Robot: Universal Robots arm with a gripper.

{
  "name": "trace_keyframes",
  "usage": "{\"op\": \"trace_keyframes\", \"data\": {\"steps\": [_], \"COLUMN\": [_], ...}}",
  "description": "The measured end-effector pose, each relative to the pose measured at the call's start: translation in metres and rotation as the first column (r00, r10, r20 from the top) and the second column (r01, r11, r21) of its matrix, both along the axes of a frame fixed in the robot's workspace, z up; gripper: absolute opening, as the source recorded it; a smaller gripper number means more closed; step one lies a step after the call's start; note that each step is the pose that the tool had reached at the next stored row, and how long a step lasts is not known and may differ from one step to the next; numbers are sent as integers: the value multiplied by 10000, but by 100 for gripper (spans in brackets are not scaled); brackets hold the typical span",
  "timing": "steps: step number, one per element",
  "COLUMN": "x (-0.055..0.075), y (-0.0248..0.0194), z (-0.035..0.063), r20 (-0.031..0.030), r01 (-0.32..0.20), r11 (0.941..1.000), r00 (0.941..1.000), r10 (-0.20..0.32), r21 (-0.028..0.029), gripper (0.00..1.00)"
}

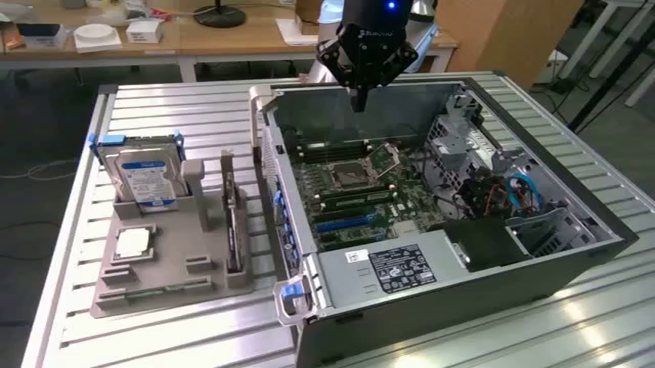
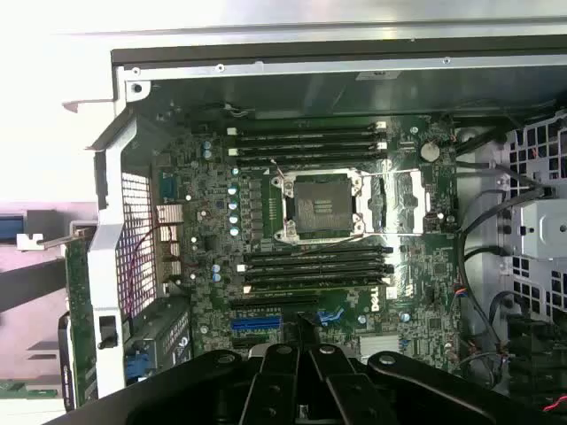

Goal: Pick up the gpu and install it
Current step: 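Reach for the gpu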

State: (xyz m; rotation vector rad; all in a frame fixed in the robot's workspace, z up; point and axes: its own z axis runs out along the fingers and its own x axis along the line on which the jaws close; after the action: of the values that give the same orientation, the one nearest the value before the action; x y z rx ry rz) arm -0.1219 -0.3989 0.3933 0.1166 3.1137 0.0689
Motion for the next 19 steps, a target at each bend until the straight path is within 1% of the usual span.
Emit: {"op": "trace_keyframes", "data": {"steps": [8,19], "x": [-11,-74], "y": [0,-1], "z": [0,-2], "r20": [0,-3], "r01": [2,1], "r11": [10000,10000], "r00": [10000,10000], "r10": [-2,-1], "r21": [0,-1], "gripper": [11,11]}}
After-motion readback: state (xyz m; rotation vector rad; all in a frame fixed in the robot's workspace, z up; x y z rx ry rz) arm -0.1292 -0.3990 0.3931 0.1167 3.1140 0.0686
